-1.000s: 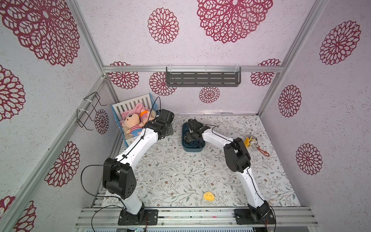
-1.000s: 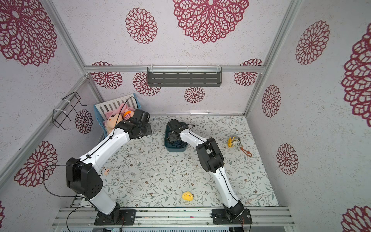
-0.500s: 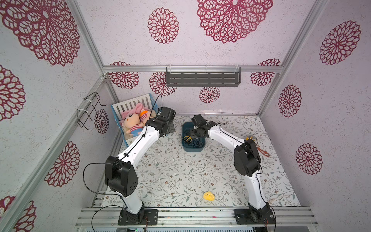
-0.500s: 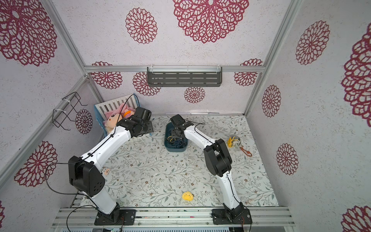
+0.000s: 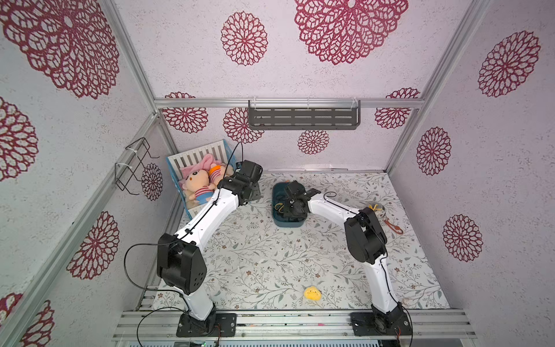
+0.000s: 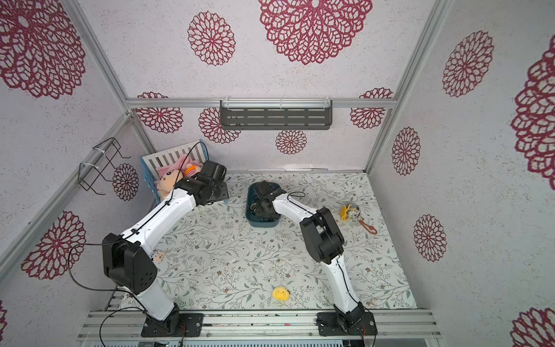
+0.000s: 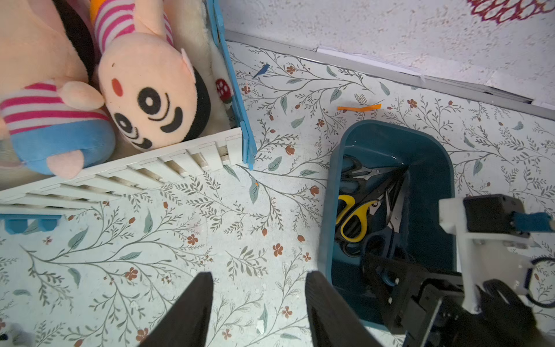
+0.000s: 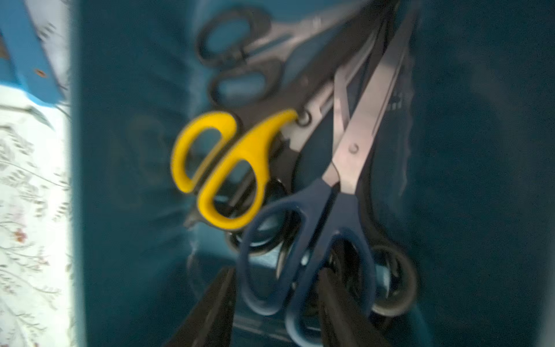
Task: Take the scissors out of the storage box
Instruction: Pick up the scissors from the storage box.
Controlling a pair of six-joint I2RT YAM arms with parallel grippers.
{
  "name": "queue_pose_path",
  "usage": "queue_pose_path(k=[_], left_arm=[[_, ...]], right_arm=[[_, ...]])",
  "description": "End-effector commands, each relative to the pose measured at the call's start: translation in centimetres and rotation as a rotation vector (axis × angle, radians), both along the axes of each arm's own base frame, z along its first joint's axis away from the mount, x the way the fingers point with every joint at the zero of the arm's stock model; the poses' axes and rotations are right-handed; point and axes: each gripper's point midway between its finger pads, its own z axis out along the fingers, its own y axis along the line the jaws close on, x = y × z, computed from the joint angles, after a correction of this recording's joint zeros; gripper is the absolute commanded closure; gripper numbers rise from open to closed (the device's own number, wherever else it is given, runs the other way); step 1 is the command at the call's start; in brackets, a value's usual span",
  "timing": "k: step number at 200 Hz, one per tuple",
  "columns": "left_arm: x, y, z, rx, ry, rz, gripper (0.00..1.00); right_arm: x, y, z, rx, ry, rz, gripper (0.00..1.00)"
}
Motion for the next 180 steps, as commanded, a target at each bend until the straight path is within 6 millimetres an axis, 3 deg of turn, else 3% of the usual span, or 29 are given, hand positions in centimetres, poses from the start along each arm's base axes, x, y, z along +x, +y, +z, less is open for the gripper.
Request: queue_pose_path(k=[1, 35, 51, 69, 85, 139, 180], left_arm=[[-0.8, 0.9, 0.5, 0.022, -0.001, 0.003, 0.48], [-0.5, 1.0, 0.6, 0.017, -0.004, 0.005, 0.48], [-0.4, 0.9, 0.6, 0.014, -0.004, 0.003, 0.48], [-0.2, 0.8, 0.6, 0.011, -0.005, 0.002, 0.48], [0.0, 0.7, 0.6, 0.009, -0.007, 0.000, 0.48], [0.7, 0.2, 0.5, -0.004, -0.012, 0.001, 0.48], [1.2, -0.5, 0.4, -0.001, -0.021, -0.016, 0.48]], right_arm=[[-0.3, -0.3, -1.4, 0.017, 0.030, -0.046, 0.53], [-0.5, -1.2, -2.7, 0.045, 0.056, -0.081, 0.65], [-0.4, -1.4, -3.1, 0.049, 0.056, -0.085, 0.76], [0.0, -1.5, -2.3, 0.057, 0.023, -0.083, 0.85], [0.9, -1.0, -0.1, 0.064, -0.036, -0.055, 0.88], [3.2, 0.0, 10.5, 0.055, -0.239, 0.009, 0.89], [1.9, -0.9, 14.1, 0.060, -0.270, 0.027, 0.89]])
